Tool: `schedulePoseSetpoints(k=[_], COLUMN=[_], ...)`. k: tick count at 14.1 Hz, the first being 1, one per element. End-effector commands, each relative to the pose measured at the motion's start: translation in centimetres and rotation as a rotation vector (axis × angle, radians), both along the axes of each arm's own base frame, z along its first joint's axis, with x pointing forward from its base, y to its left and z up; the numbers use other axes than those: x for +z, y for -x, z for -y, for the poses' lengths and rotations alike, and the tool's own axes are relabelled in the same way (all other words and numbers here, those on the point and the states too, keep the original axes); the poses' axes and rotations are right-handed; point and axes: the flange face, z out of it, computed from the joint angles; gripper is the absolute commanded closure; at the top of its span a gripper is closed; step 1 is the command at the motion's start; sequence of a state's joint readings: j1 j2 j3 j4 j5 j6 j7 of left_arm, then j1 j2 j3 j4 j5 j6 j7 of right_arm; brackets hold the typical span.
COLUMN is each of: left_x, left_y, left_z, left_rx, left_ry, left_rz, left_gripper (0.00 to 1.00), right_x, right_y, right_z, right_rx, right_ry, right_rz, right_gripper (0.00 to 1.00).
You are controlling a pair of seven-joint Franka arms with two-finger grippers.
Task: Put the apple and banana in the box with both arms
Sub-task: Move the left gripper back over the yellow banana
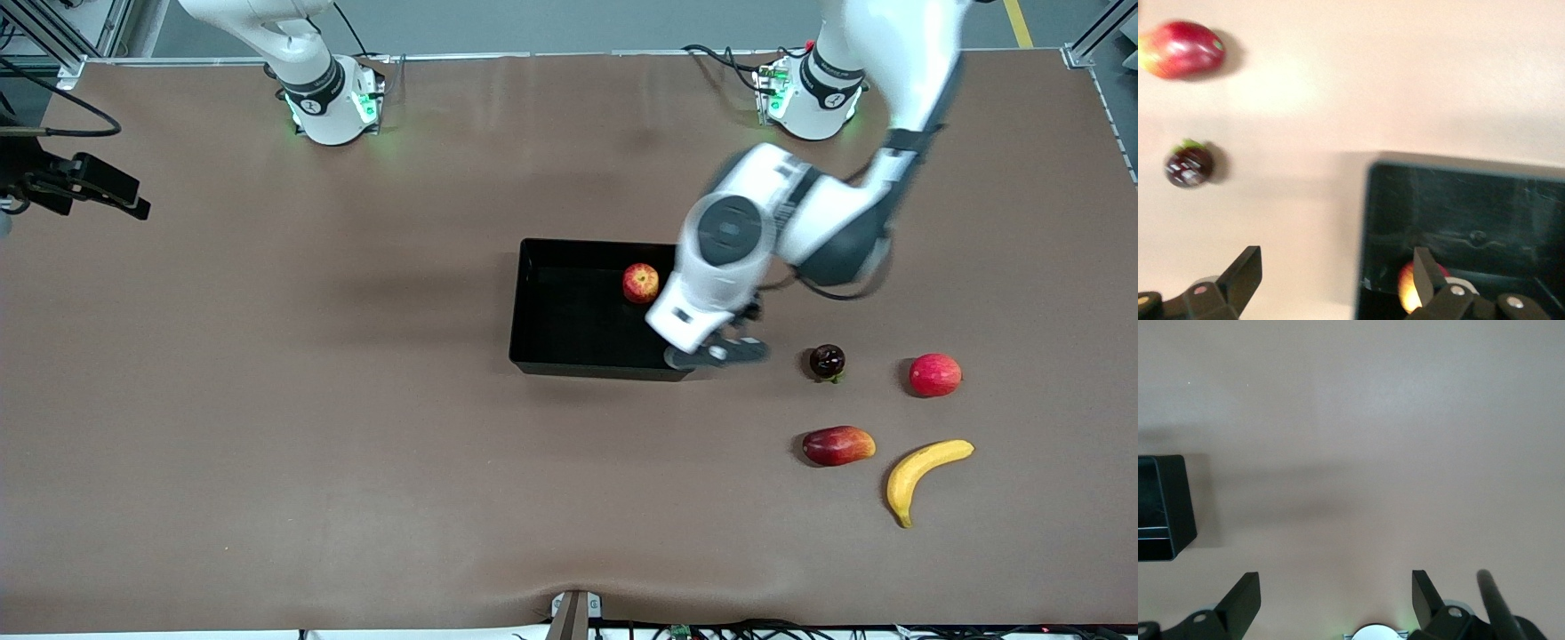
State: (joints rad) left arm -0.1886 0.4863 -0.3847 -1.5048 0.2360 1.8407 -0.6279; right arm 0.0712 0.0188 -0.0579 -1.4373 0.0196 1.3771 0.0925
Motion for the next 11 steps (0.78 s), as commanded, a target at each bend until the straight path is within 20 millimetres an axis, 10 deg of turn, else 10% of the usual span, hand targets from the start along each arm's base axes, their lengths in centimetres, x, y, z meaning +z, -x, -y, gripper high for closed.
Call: schedulePoseSetpoints(k=[1, 8, 11], left_x=[1.2, -0.9, -3.9], left_y=[-1.8, -7.2, -9.1], left_z=[-5.1, -22.8, -27.0], left_rx=[-0.036, -0.230, -0.350], left_ry=[0.006, 0.055, 0.075], left_rz=[-0.025, -0.073, -0.027], left_gripper=[0.00, 0.00, 0.00], right_x=[1.2, 1.2, 1.6], right_y=[0.7, 1.3, 1.1], right_z=[0.9, 3.3, 2.5], right_rx=[0.023, 0.017, 0.064], right_ry=[0.037, -0.003, -0.014], right_rz=[0.033, 0.011, 0.035], right_gripper=[0.00, 0.00, 0.00])
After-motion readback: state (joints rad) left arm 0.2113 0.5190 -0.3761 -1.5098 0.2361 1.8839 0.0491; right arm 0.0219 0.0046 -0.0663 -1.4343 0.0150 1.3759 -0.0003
